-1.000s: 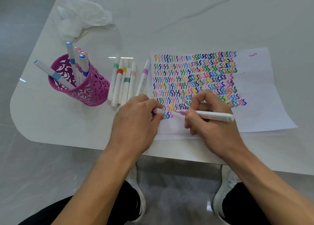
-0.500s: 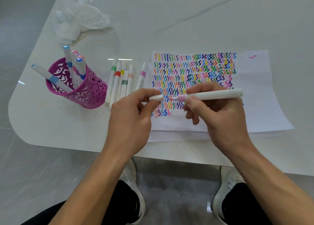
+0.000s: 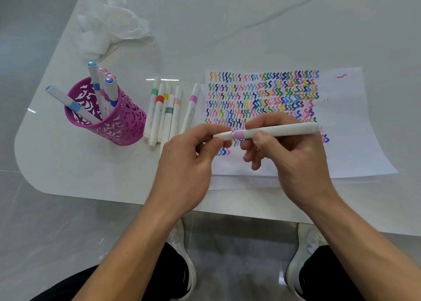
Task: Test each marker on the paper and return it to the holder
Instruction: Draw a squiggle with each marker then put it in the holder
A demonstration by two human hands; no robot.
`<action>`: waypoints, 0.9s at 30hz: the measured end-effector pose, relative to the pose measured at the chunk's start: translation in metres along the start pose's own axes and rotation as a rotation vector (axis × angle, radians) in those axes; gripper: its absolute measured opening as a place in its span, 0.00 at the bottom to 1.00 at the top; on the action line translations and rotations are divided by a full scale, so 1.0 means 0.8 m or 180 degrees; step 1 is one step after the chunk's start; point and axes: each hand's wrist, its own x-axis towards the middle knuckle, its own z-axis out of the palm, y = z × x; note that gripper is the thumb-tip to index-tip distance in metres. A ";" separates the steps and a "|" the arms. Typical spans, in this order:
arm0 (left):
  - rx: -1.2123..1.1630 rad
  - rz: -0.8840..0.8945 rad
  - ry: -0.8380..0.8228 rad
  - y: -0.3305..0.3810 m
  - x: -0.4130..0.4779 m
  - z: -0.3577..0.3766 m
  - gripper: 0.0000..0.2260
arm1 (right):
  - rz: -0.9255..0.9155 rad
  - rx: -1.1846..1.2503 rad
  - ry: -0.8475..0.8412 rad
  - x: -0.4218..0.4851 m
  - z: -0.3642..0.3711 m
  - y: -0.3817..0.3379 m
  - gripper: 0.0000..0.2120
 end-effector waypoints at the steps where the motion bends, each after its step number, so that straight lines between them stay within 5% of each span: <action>1: 0.0008 0.0012 -0.0044 0.000 0.000 0.001 0.09 | 0.0017 -0.0018 -0.0015 0.000 0.000 0.000 0.06; 27: -0.0174 0.0169 -0.0045 0.000 -0.015 0.007 0.07 | 0.0295 0.0373 -0.0073 -0.003 0.003 0.007 0.09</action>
